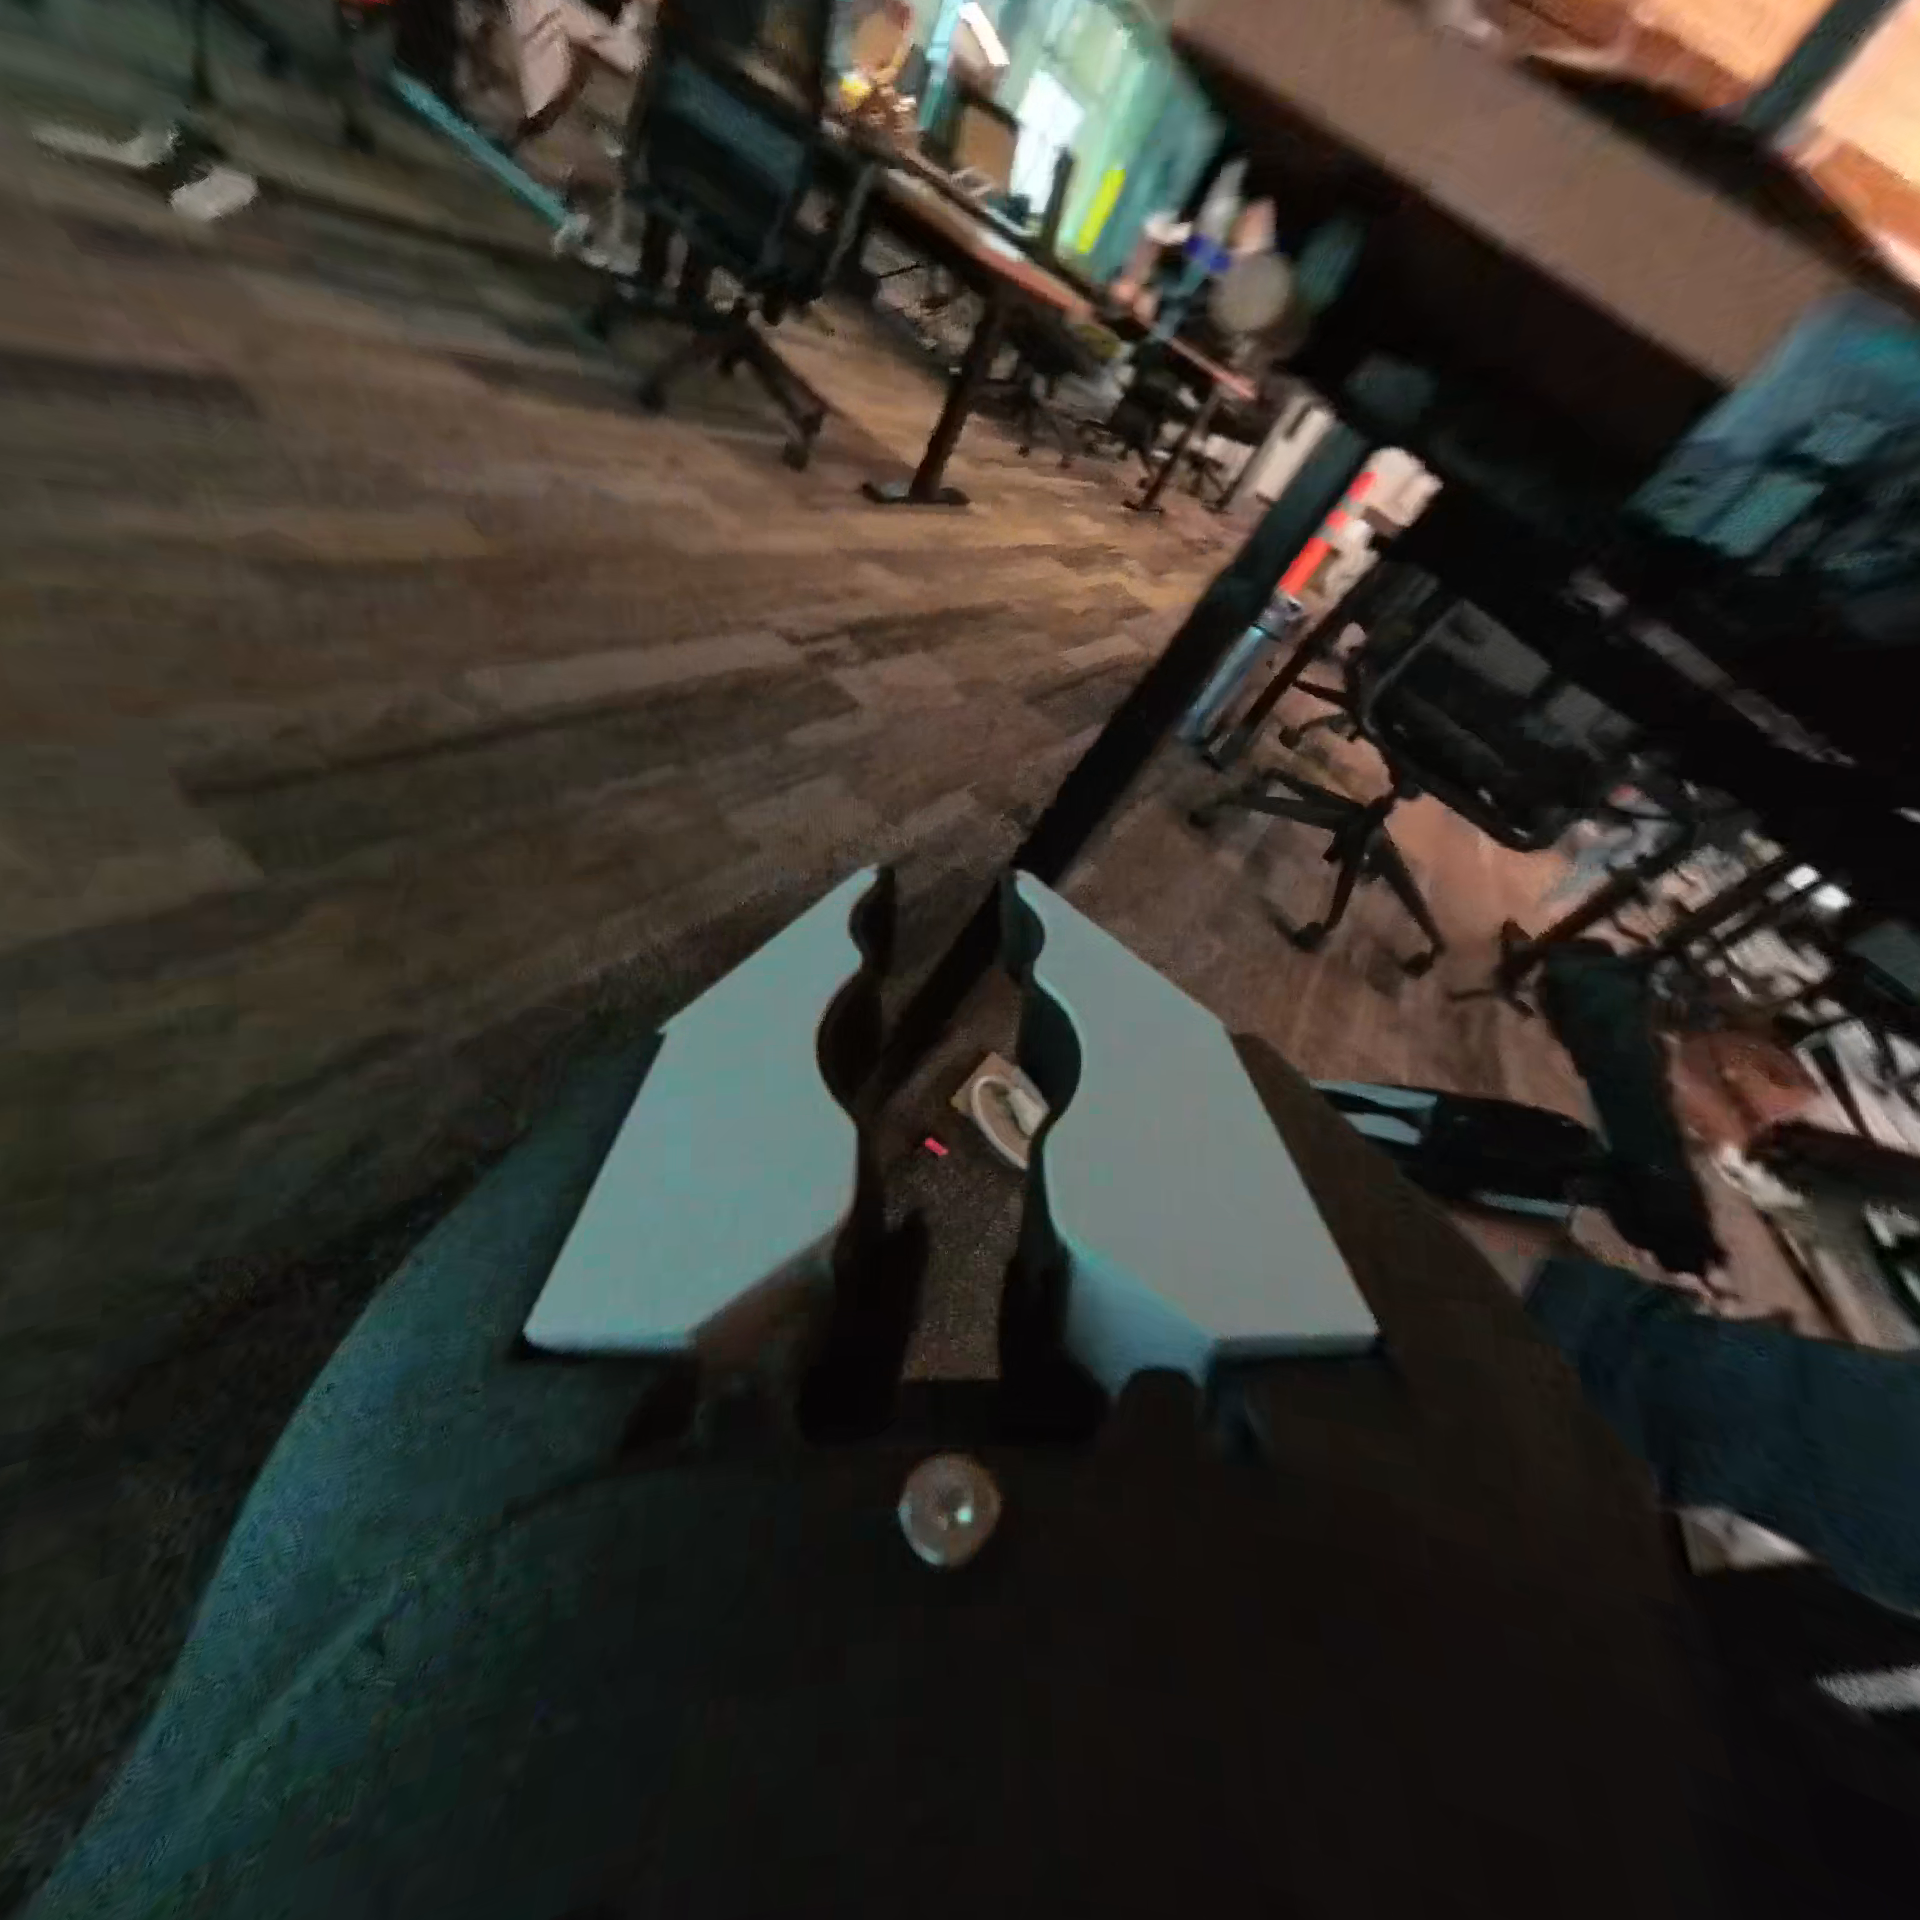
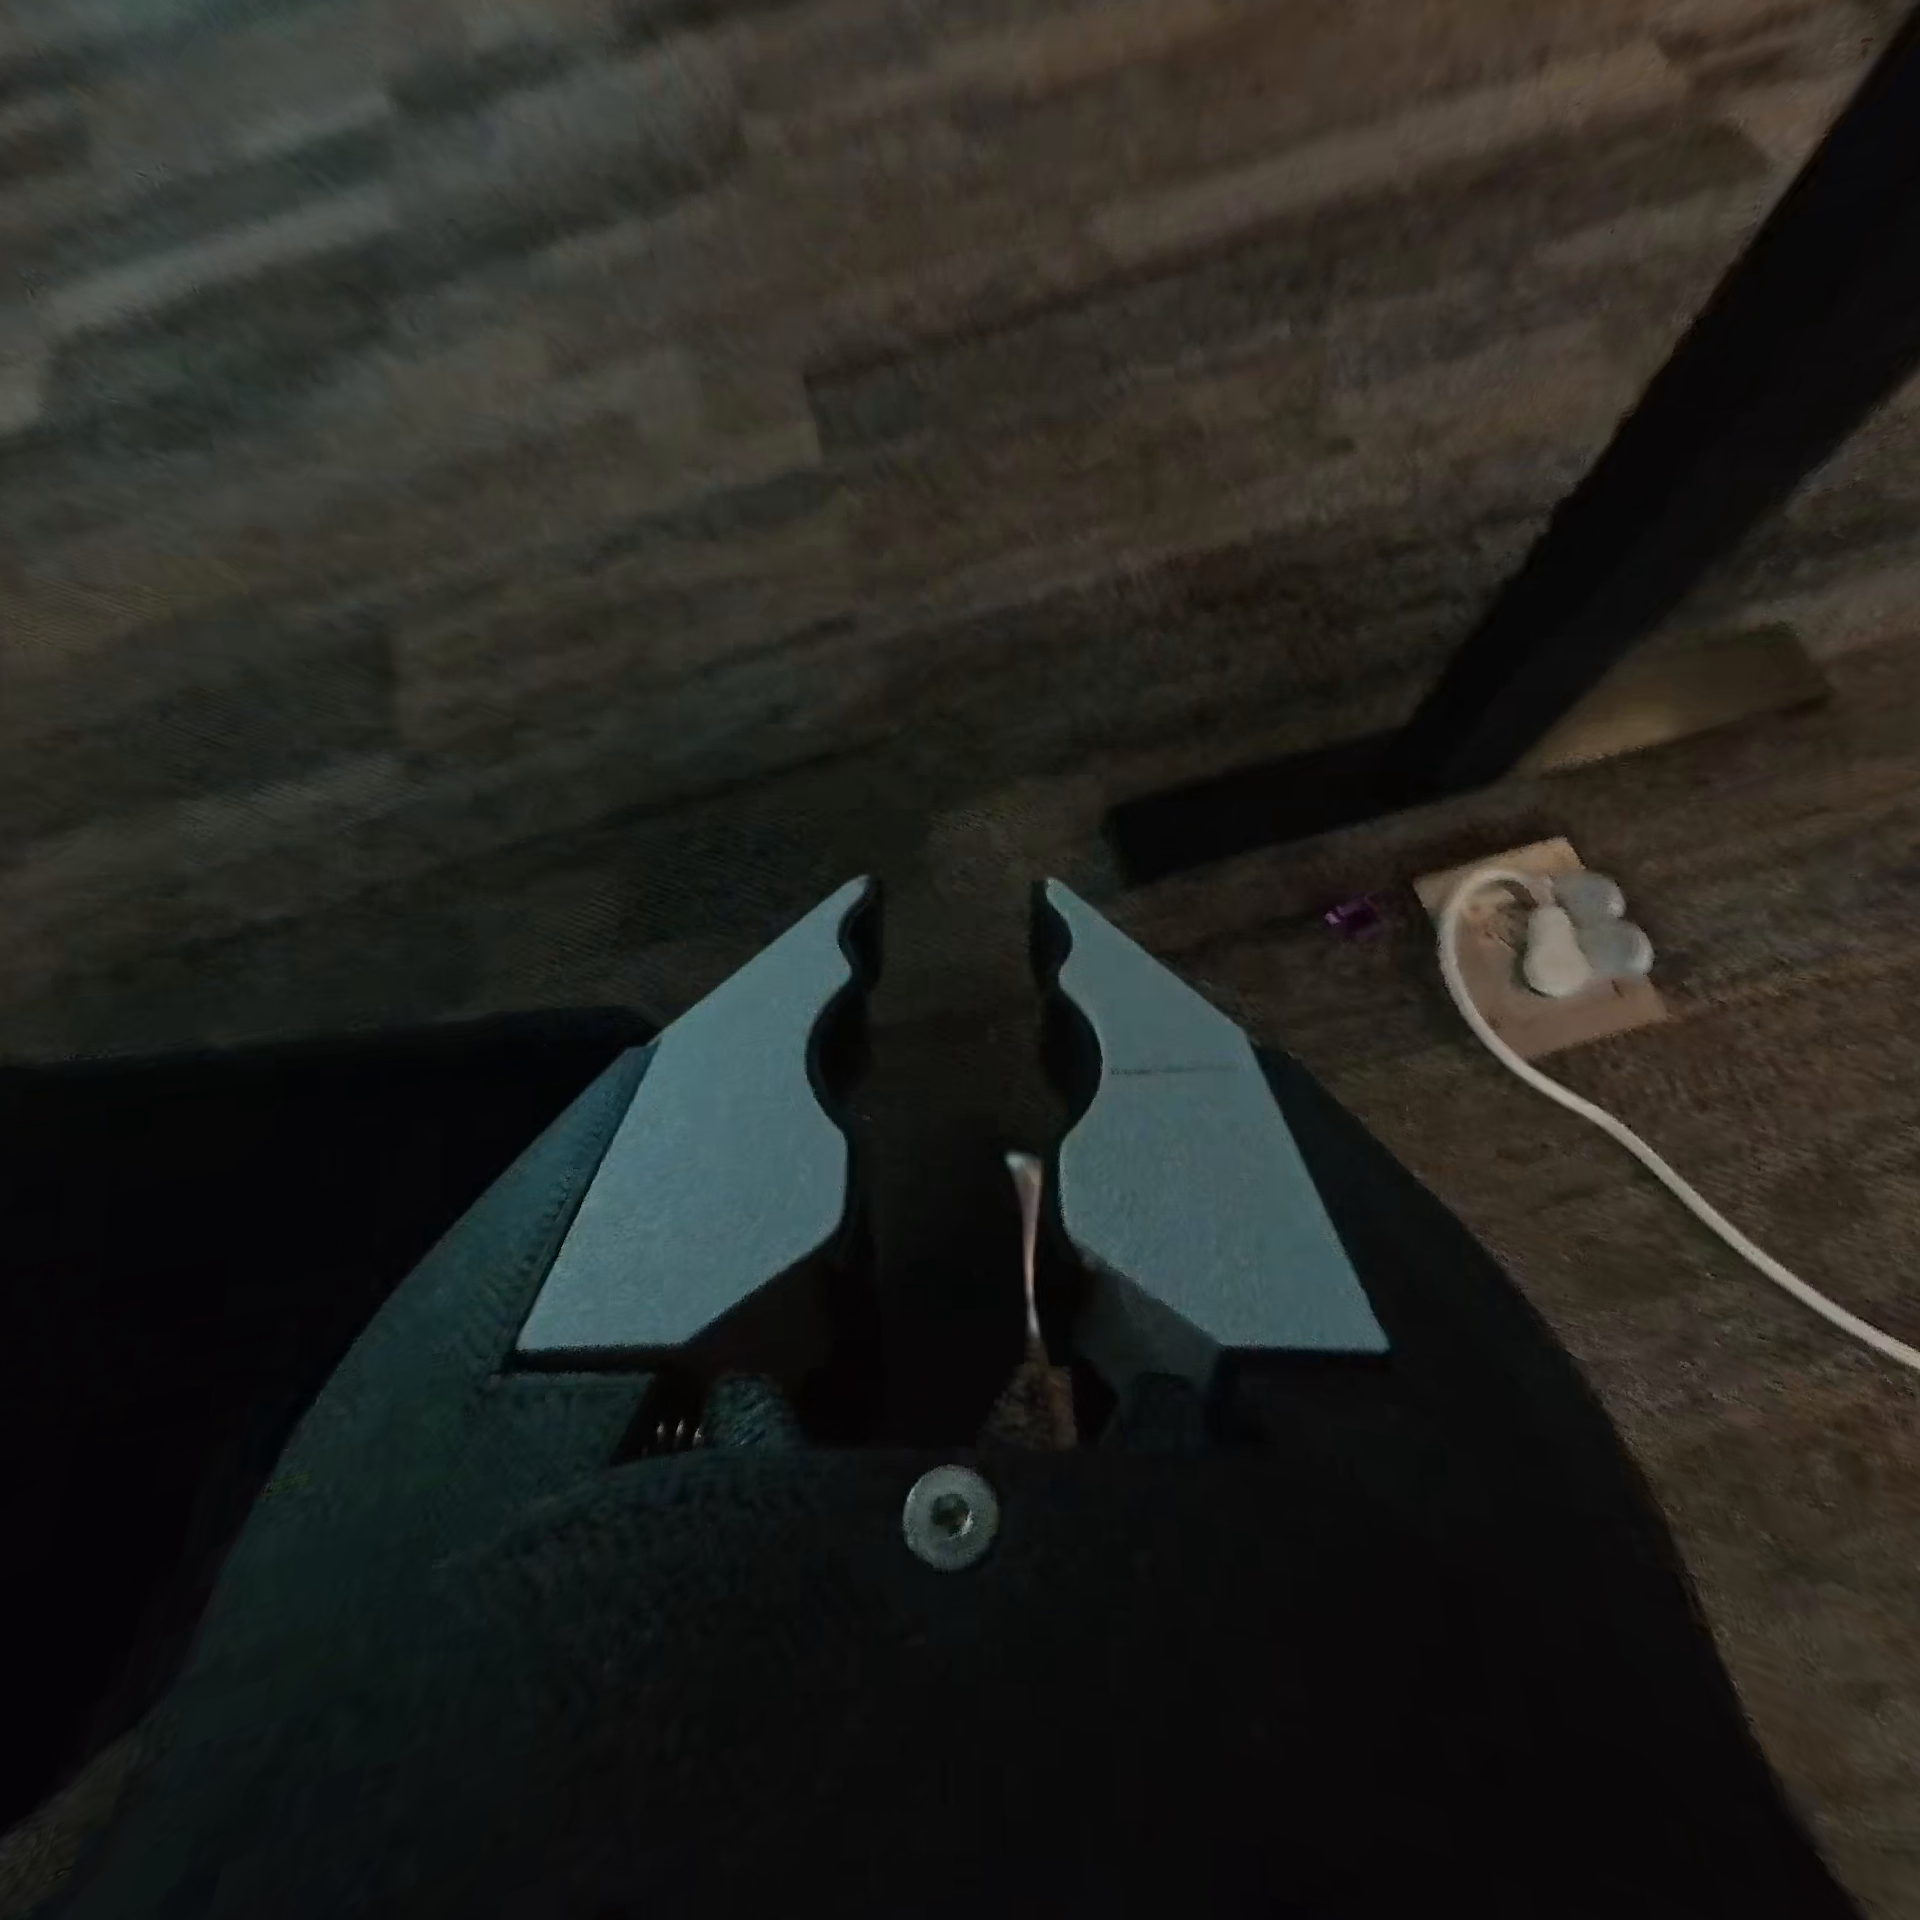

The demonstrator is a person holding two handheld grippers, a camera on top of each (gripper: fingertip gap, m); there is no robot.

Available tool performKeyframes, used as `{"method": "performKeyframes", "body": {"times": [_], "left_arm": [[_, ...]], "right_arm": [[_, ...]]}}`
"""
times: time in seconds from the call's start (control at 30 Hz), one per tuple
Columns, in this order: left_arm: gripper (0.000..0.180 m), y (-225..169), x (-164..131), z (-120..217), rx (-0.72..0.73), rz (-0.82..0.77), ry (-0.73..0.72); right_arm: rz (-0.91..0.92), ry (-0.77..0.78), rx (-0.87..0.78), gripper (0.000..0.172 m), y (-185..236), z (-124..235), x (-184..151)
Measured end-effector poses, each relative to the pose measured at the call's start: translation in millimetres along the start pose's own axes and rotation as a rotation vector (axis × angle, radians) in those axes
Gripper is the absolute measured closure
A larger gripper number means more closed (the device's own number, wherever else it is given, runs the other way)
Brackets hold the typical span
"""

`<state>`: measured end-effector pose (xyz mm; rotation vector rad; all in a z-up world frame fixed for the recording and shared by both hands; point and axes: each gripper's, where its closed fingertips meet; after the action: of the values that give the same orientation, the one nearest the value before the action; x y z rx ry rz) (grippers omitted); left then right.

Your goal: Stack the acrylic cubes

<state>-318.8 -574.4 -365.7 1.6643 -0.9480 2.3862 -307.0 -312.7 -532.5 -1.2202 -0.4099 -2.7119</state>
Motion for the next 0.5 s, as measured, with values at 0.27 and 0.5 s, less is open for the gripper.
{"method": "performKeyframes", "body": {"times": [0.27,0.5], "left_arm": [[0.171,77,-27,-28,0.177,-0.002,-0.031],[0.177,97,-67,-53,0.167,0.088,0.065]], "right_arm": [[-0.132,0.186,-0.425,0.158,-150,-143,-94],[-0.293,0.237,-0.502,0.145,-233,-248,-176]]}}
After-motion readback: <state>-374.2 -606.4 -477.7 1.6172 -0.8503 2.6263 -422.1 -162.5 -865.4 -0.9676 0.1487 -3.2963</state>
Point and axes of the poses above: each gripper's, where its closed fingertips meet, z back along the fingers, x out of its top, y = z × x across the jaws, and after that the axes turned 6 degrees about x, right-handed
